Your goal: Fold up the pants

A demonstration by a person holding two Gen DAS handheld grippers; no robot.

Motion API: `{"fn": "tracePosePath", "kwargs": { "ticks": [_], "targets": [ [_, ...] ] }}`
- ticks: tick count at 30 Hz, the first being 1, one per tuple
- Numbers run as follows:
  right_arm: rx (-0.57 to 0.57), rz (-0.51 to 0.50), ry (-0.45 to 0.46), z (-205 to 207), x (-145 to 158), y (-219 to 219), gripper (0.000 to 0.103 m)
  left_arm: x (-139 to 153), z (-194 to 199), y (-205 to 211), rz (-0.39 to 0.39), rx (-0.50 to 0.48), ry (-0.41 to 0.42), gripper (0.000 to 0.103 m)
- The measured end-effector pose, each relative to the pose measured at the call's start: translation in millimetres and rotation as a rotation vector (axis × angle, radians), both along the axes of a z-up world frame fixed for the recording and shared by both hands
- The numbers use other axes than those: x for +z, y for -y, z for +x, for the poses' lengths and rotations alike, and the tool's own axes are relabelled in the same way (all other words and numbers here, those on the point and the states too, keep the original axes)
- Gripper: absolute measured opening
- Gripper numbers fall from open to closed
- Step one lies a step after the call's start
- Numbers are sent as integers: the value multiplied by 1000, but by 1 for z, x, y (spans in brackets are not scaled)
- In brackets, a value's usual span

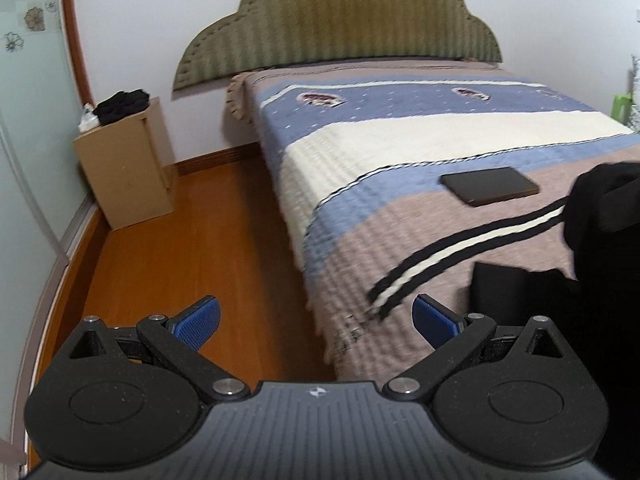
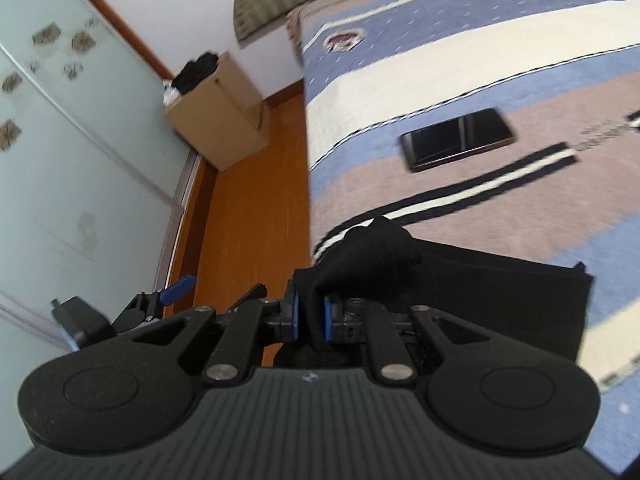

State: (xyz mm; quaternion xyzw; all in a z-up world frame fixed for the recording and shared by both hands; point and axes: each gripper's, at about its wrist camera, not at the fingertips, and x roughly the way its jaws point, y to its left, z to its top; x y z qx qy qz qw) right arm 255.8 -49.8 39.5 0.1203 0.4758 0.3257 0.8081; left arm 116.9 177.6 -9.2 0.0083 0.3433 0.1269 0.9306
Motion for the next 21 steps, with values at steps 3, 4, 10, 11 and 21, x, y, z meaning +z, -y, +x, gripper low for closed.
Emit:
{"fn": "tracePosePath", "kwargs": {
  "ticks": [3,4,10,11,21],
  "targets": [
    [28,-59,10,9,-18,-37,13,-6,-4,-9,3,22,-17,103],
    [29,-88,1,13,-29,-48,19,-6,-5,-11,4,26,-22,103],
    [-31,17,-33,16,-36,-23,31,-3,-9,-19,10,44,-10,103],
    [-43,30,-6,11,-30,-12,33,2,-10,-19,-18,41,5,103],
    [22,-16,-38,-21,-79,5,48,51,16,27,-237,-279,125,103]
  ]
}}
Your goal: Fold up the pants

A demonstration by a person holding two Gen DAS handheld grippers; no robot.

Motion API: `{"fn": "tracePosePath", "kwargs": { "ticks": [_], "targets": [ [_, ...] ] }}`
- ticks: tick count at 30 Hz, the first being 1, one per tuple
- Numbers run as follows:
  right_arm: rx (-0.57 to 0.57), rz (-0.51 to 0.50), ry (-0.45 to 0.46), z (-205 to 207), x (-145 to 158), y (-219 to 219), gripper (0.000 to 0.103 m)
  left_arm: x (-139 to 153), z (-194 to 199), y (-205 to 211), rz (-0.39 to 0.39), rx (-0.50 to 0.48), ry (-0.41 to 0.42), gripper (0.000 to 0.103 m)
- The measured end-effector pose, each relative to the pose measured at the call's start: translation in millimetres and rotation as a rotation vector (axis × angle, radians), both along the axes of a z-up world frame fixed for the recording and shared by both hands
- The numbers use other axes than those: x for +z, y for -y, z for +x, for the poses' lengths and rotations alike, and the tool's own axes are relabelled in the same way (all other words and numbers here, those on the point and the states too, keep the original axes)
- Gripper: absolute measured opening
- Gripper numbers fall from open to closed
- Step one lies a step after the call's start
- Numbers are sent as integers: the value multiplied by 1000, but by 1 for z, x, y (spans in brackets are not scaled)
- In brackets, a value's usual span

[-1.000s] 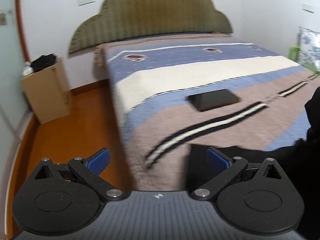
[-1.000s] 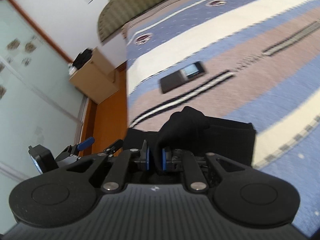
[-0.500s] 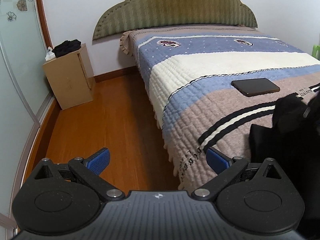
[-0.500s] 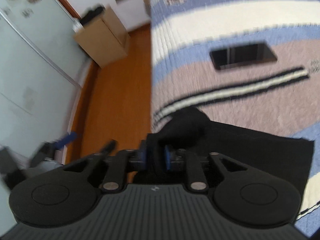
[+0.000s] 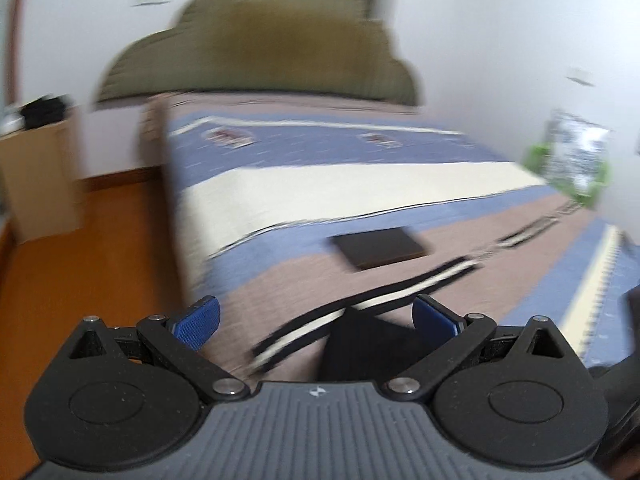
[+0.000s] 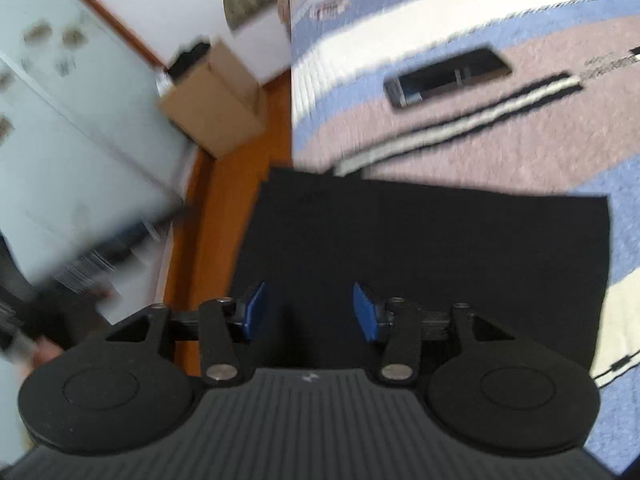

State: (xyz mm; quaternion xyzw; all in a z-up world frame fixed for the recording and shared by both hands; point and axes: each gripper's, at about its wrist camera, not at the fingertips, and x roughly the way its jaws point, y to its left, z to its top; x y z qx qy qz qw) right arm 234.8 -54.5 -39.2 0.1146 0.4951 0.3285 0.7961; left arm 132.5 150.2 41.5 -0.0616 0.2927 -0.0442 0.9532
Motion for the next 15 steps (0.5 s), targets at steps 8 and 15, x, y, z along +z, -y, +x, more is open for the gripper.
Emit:
{"fn": "tracePosePath", "kwargs": {
  "ticks": [8,15],
  "targets": [
    [-27,-134,249,-46,24,21,77,-79,84,32,118,-37,-231,103],
    [-167,-329,360,-15,2,60,82,-97,82,-2,-159,74,-314,103]
  ]
}}
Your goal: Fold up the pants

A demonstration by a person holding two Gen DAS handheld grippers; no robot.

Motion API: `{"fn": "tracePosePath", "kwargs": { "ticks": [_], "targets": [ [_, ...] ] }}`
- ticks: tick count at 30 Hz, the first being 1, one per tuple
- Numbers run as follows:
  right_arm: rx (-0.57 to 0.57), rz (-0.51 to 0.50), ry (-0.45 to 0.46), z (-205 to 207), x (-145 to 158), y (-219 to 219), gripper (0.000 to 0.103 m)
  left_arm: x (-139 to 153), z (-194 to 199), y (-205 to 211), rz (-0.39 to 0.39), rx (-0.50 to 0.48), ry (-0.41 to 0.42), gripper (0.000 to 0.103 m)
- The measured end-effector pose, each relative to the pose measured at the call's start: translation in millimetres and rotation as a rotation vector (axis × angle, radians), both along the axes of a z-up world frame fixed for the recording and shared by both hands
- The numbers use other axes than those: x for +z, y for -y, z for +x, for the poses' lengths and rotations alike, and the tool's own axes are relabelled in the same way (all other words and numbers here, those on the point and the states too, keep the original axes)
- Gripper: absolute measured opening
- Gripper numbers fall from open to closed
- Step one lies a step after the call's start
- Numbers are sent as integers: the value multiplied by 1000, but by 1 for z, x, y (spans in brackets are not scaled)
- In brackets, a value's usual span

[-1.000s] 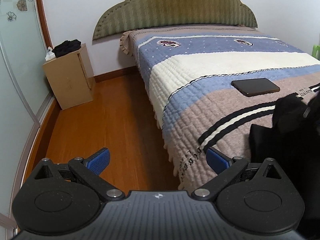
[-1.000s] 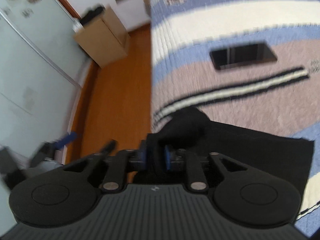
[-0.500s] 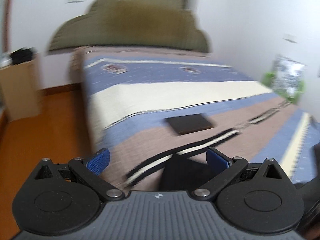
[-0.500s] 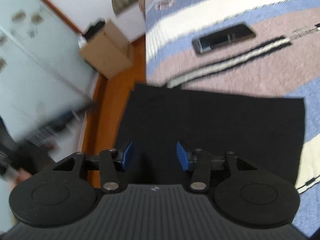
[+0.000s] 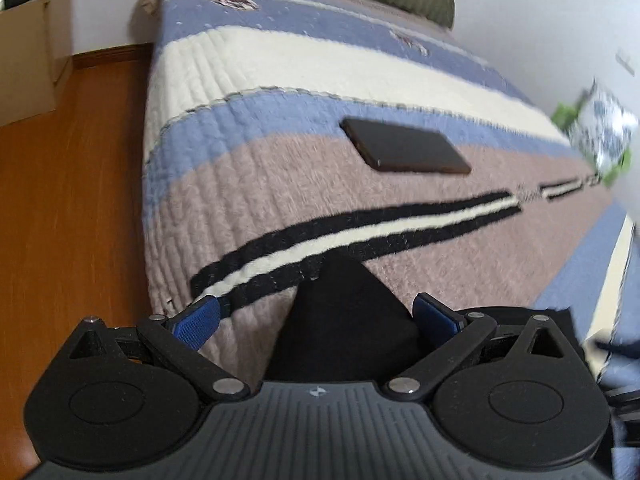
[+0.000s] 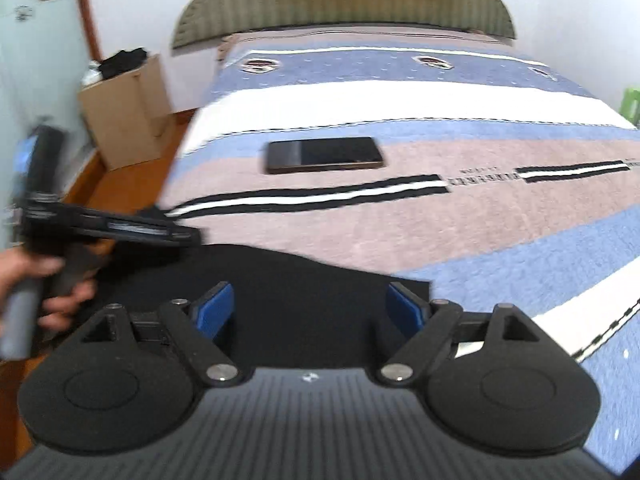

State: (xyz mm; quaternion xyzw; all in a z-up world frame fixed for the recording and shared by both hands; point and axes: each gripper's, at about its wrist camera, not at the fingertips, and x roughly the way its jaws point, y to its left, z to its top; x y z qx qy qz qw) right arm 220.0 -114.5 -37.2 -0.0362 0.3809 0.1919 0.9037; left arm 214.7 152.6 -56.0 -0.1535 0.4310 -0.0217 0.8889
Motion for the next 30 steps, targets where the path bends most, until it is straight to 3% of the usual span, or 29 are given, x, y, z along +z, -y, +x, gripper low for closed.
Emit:
{"fn": "tracePosePath", "kwargs": {
  "ticks": [2,4,7,9,12,14,16,18,21,25,27,30],
  "targets": [
    [-18,-16,-119,22,-23,3,85,11,-12,0,41,-8,40,103],
    [-46,49,-197,29,-41,16,87,22,-27,3,109,-36,81,103],
    [-110,82,-172,8,-23,33,87,24,-45,4,197,-90,123,103],
    [-76,66,-122,-17,-8,41,87,17,-49,4,225,-105,146,103],
    [12,38,-134,-55,-2,43,89,15,-46,1,182,-74,155,103],
    [32,-37,-149,-67,-13,38,92,26,-56,0,183,-58,221,103],
    [33,-94,-170,-71,-28,35,93,41,-68,2,273,-38,321,103],
    [-2,-77,-150,-75,-20,37,92,51,-67,2,402,9,373,103],
    [14,-81,19,-79,9,26,92,52,-41,1,495,5,315,103],
    [112,-98,161,-60,23,2,98,45,-28,12,599,-13,296,103],
    [127,-113,183,-38,15,-7,99,36,-25,19,643,-43,279,103],
    [92,-146,144,-8,0,-15,99,15,-11,24,706,-44,237,103]
  ]
}}
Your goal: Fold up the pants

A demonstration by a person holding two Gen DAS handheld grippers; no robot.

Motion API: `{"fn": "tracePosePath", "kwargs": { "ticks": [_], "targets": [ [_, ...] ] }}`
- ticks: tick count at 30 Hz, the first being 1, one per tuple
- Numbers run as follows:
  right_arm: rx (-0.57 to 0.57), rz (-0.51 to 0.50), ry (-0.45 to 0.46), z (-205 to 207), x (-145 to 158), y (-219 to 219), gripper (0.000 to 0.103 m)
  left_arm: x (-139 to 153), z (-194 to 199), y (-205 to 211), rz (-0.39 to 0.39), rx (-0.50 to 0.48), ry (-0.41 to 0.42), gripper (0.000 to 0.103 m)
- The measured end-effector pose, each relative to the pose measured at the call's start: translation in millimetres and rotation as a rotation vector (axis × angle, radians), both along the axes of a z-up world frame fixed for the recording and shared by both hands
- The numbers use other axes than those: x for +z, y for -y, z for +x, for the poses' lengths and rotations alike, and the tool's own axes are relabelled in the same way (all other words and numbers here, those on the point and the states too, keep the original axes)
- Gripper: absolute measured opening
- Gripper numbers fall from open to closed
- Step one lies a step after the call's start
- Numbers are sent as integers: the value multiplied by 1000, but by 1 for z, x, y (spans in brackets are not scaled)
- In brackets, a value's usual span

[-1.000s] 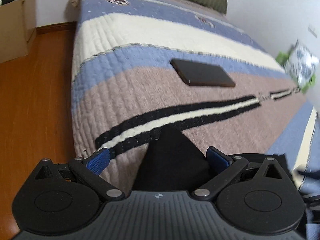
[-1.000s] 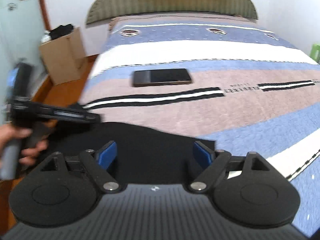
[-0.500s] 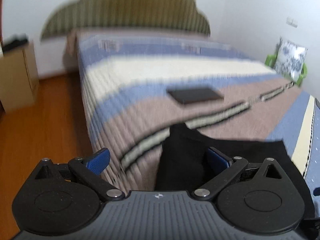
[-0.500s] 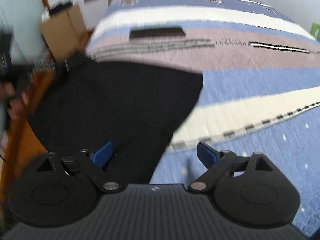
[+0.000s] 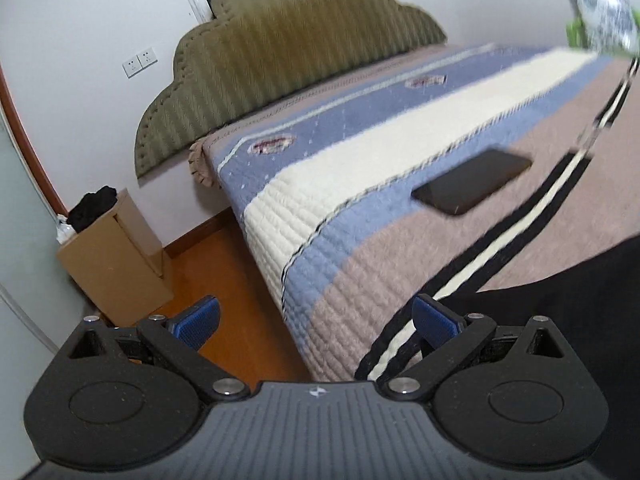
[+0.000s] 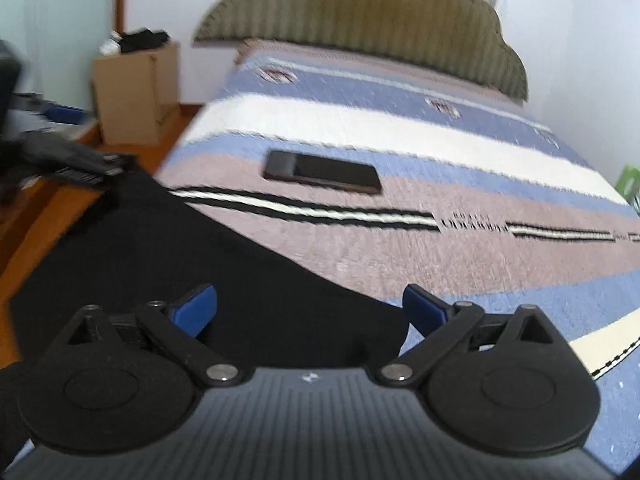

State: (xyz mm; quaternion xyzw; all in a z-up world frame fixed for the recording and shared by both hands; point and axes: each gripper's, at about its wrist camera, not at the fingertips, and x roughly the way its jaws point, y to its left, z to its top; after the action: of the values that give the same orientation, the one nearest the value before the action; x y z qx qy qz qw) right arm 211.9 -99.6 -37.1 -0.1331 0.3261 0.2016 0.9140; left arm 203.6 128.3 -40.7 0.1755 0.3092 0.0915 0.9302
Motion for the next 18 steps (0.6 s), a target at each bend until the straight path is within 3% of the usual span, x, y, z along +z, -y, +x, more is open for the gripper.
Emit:
{"fn": "tracePosePath", "kwargs": {
  "ticks": [2,6,8,10,12,15,18],
  "targets": [
    [-48,-42,-39,20,-15,-6,100,-13,13,0,1,14,-24,103],
    [-155,-100,-112,48,-42,-6,103,-15,22,-16,-109,60,-41,103],
    [-204,-83,-107,44,-39,0,103,-1,9,-28,-155,87,-1,103],
    [-228,-75,-62,30,-24,4,103,12,-7,-40,-252,62,1,103],
    [-223,-52,-26,13,-10,8,103,23,-27,-50,-411,-25,-19,103],
    [-165,18,-11,-17,7,13,103,34,-56,-54,-633,-237,-73,103],
    [-110,41,1,-49,13,8,103,37,-64,-45,-688,-441,-114,103]
  ]
}}
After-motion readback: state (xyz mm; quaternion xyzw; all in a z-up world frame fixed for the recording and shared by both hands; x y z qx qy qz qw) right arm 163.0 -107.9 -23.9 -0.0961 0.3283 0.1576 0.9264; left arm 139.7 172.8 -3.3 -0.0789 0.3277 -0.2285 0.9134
